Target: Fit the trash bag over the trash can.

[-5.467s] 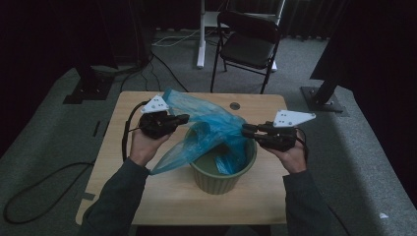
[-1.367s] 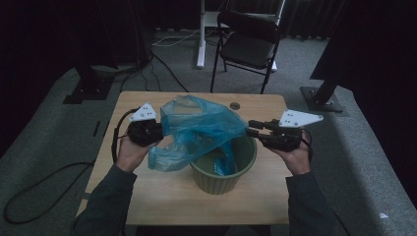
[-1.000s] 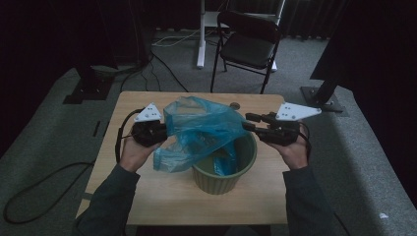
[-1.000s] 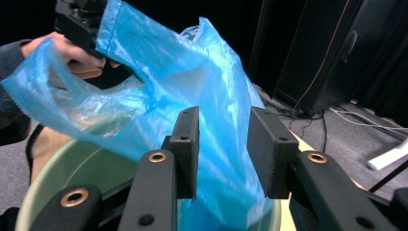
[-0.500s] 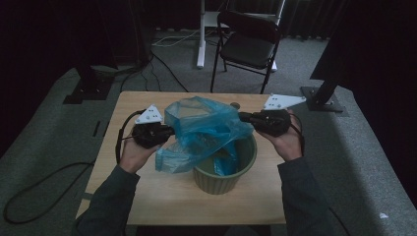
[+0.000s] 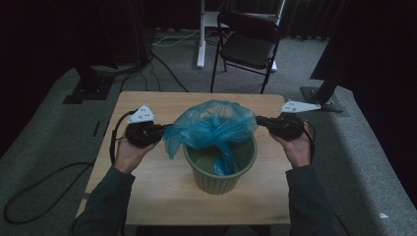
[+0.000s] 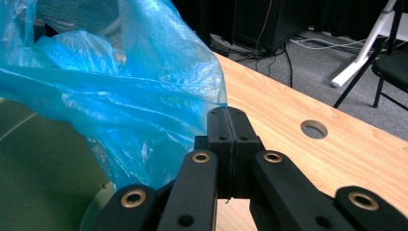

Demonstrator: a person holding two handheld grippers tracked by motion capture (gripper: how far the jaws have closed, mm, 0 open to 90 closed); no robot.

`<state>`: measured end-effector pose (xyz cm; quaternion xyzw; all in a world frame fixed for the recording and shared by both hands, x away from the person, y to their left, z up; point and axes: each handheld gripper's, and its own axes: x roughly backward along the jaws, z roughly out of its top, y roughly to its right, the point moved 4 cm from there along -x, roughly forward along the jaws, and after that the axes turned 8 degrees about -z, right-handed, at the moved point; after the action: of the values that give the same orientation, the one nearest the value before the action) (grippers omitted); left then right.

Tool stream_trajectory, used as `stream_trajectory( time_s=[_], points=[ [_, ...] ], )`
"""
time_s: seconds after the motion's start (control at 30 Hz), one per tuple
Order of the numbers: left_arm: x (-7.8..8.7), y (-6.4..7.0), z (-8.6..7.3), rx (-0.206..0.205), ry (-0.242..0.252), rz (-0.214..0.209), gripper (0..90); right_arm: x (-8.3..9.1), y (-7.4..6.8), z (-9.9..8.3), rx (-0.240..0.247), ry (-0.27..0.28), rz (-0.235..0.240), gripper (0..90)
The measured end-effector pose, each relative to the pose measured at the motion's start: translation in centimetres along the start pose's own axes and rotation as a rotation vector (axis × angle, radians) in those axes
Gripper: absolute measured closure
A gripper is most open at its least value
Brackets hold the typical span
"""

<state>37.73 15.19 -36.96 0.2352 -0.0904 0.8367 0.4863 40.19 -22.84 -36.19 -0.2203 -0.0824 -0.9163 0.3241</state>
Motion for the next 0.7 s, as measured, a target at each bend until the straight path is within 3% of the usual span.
stream_trajectory(
  time_s=[0.13,0.2,0.37,0.57,0.7],
  points=[
    [-0.3,0.3,0.4,-0.012,0.001,-0.006,89.6,0.4,-0.4,0.1,0.031,0.016,0.037,85.9],
    [-0.6,0.7,0.7,-0.024,-0.002,-0.012,89.4,0.8,-0.9,0.5,0.065,0.042,0.075,74.5],
    [-1.1,1.0,1.2,-0.037,0.000,-0.019,89.3,1.6,-1.9,1.6,0.111,0.080,0.116,64.7],
    [-1.1,1.0,1.4,-0.038,0.003,-0.019,89.2,2.7,-2.4,2.3,0.141,0.121,0.138,61.2],
    [-1.1,1.0,1.3,-0.035,0.002,-0.018,89.1,3.2,-2.3,2.7,0.143,0.133,0.128,61.1]
  ],
)
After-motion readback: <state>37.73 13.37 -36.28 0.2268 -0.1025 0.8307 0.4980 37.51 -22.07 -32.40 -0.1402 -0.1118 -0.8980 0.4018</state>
